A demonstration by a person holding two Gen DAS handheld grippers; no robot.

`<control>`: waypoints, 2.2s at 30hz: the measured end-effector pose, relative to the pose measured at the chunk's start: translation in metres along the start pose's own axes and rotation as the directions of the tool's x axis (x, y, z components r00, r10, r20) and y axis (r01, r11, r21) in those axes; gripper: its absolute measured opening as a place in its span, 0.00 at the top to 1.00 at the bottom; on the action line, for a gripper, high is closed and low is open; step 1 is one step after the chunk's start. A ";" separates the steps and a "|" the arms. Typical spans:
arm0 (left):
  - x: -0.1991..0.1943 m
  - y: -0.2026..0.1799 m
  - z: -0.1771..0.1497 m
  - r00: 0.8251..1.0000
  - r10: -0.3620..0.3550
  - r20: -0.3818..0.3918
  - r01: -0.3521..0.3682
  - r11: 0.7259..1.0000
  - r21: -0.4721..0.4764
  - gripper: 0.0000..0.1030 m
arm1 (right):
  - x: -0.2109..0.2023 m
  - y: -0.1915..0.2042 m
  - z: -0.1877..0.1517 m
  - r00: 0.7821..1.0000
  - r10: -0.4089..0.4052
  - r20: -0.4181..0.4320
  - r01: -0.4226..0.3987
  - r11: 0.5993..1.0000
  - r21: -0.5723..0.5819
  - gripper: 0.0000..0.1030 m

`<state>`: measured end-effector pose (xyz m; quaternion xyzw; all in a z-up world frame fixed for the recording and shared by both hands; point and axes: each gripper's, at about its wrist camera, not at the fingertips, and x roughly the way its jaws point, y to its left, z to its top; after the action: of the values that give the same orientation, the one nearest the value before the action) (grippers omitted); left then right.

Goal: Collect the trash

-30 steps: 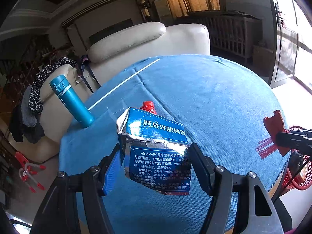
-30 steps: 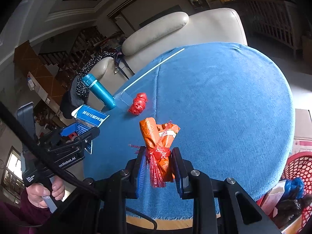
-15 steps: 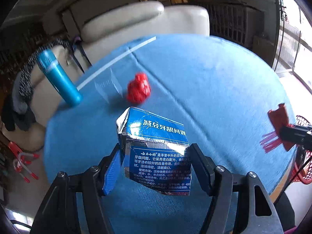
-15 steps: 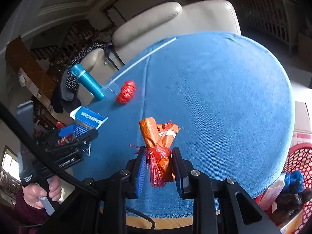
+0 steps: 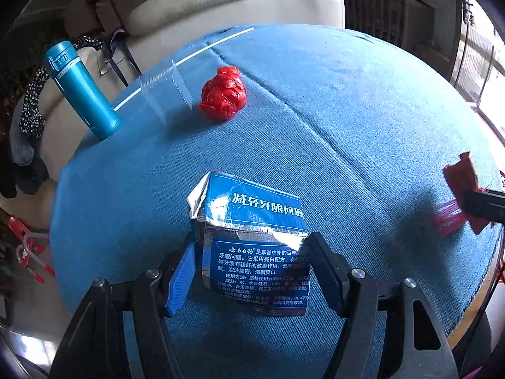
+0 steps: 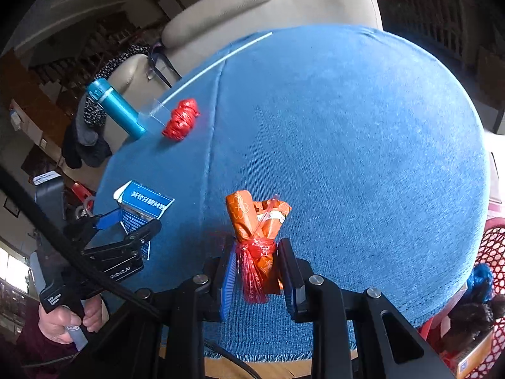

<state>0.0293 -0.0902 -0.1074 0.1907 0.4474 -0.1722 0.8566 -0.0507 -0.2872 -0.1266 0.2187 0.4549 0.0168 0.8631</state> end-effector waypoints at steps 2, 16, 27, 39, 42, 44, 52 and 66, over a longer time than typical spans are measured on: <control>0.001 0.001 0.000 1.000 -0.007 -0.001 0.007 1.000 -0.002 0.31 | 0.003 0.001 0.000 1.000 -0.011 -0.010 0.011 1.000 0.000 0.73; -0.023 0.025 -0.009 0.994 -0.069 0.079 0.073 0.996 -0.045 0.29 | 0.012 0.000 0.004 0.998 -0.050 -0.035 0.051 0.998 0.039 0.61; -0.032 0.059 -0.025 0.985 -0.143 0.101 0.153 0.983 -0.098 0.28 | -0.021 -0.005 0.013 0.995 -0.030 0.095 0.027 0.999 0.028 0.40; -0.041 0.080 -0.027 0.958 -0.266 0.109 0.278 0.953 -0.123 0.28 | -0.024 -0.009 -0.002 0.997 -0.078 -0.004 0.077 0.997 -0.010 0.54; -0.039 0.077 -0.024 0.960 -0.261 0.097 0.271 0.955 -0.118 0.28 | -0.023 -0.019 -0.005 0.998 -0.046 -0.032 0.047 0.998 0.034 0.49; -0.040 0.076 -0.024 0.960 -0.265 0.091 0.274 0.955 -0.112 0.28 | -0.016 -0.016 -0.007 0.997 -0.041 -0.070 0.044 0.999 0.031 0.49; -0.045 0.081 -0.025 0.961 -0.258 0.094 0.269 0.954 -0.133 0.27 | 0.005 0.011 0.015 0.992 0.089 -0.087 -0.090 0.996 -0.006 0.51; -0.039 0.068 -0.021 0.963 -0.261 0.072 0.268 0.956 -0.118 0.27 | 0.004 -0.014 0.019 0.984 0.139 -0.114 -0.122 0.982 0.143 0.50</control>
<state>0.0254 -0.0164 -0.0745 0.0694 0.4549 -0.2619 0.8483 -0.0353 -0.3063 -0.1261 0.3045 0.4921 0.0560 0.8136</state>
